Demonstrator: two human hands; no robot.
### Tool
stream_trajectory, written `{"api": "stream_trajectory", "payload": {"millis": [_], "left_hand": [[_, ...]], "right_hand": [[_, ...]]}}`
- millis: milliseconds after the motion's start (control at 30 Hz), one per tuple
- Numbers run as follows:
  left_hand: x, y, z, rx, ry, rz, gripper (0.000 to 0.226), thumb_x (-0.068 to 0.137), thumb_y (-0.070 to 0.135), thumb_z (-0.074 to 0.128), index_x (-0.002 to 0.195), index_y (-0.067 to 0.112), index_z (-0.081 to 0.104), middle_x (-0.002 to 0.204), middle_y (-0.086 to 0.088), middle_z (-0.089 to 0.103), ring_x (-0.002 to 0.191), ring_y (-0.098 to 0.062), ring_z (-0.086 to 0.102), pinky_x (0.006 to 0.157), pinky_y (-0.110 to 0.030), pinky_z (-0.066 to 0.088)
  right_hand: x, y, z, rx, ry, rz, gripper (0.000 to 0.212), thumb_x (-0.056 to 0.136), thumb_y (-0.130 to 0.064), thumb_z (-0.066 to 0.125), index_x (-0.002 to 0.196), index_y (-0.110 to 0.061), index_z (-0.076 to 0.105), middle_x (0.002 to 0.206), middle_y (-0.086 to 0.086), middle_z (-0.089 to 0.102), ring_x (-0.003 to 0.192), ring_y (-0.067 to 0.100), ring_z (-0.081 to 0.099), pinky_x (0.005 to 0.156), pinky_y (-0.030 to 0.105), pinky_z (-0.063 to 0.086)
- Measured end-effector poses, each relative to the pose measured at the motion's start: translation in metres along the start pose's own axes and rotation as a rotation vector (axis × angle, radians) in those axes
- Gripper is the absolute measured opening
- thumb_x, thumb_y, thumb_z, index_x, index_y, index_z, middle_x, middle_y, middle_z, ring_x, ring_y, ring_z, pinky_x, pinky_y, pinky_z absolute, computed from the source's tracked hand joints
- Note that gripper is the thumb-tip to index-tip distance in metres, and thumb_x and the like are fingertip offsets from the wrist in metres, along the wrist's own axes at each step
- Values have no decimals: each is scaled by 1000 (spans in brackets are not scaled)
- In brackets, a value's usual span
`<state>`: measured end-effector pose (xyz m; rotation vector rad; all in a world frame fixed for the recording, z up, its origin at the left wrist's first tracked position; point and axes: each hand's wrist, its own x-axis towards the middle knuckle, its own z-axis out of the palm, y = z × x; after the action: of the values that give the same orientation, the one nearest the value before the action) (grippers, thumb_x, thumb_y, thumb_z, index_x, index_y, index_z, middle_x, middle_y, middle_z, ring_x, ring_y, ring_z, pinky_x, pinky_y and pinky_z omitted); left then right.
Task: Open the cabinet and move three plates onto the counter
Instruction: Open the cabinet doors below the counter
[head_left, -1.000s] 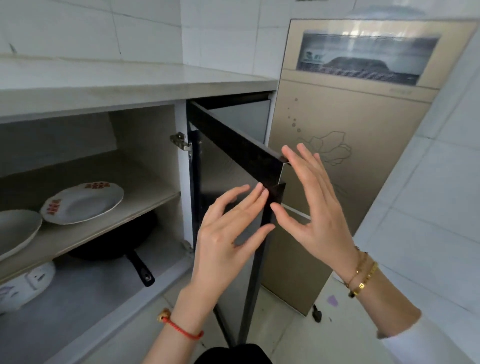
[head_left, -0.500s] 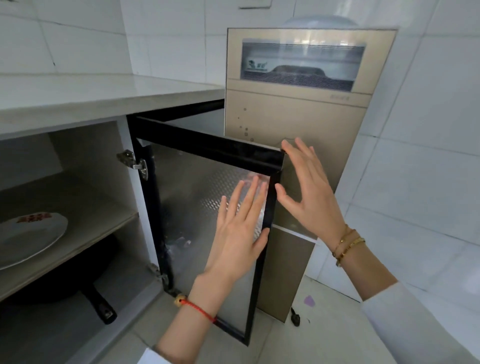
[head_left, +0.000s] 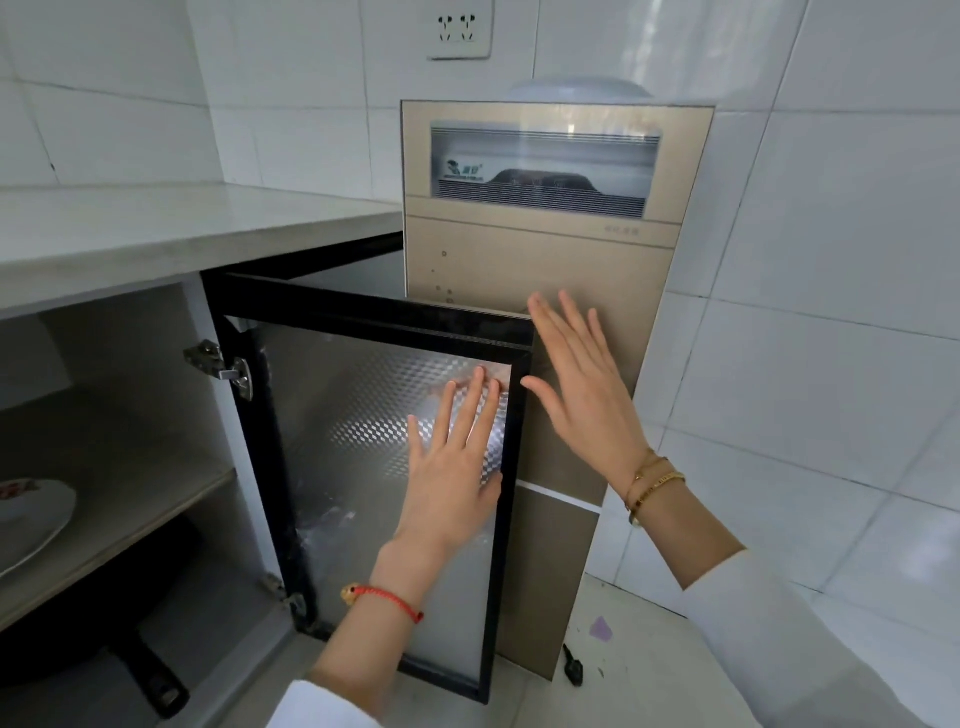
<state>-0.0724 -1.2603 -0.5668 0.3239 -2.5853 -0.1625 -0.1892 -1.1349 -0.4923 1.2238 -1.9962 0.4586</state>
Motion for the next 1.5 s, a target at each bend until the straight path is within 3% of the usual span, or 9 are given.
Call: {"api": "stream_trajectory", "payload": {"millis": [300,567,867,1100,1233,1333,1500], "left_hand": [[-5,-3,-9,51,-19,-6,96,92,37,55,150,31,-21,159,12,-27,149,-19,-19,120,-59,3],[-24,0,-29,20,-35,-2,91,94,34,52,151,31,-19,159,12,-27,148,-20,-21,121,-56,-1],[-68,-23,-67,-38,122,-63,82,96,32,49,154,30,-9,162,14,-13,150,-13,-12,123,-48,-2],[-117,-55,-118,-41,253,-226,74,93,30,56,154,28,13,162,12,13,151,-15,11,123,-45,11],[-155,-72,-150,30,332,-348,67,93,27,57,152,23,25,157,7,31,145,-17,27,117,-45,28],[-189,-85,-173,128,373,-445,65,93,26,57,151,23,27,155,7,36,144,-16,30,115,-45,31],[-256,-104,-211,266,413,-622,66,91,23,61,149,24,31,154,6,38,142,-16,32,115,-41,29]], "right_hand": [[-2,-5,-3,36,-5,7,70,97,-29,52,154,-15,13,162,-2,16,151,14,3,124,36,2],[-8,-20,-26,48,-27,-44,68,95,-30,56,152,-13,22,160,2,26,151,17,11,124,40,10],[-4,-62,-45,85,2,-166,62,97,-35,50,150,-11,29,157,3,30,150,19,15,124,43,11],[8,-129,-38,346,-8,-262,61,99,-37,47,151,-13,26,157,-1,30,150,13,15,124,39,13],[11,-176,-31,515,-29,-294,59,99,-39,45,150,-15,29,155,-2,35,149,12,19,124,32,11],[11,-212,-25,600,-44,-339,57,99,-40,44,149,-16,31,153,-4,37,148,9,20,124,28,7],[5,-273,-12,739,-90,-424,56,99,-38,46,148,-17,32,151,-5,39,148,9,20,124,31,11]]}}
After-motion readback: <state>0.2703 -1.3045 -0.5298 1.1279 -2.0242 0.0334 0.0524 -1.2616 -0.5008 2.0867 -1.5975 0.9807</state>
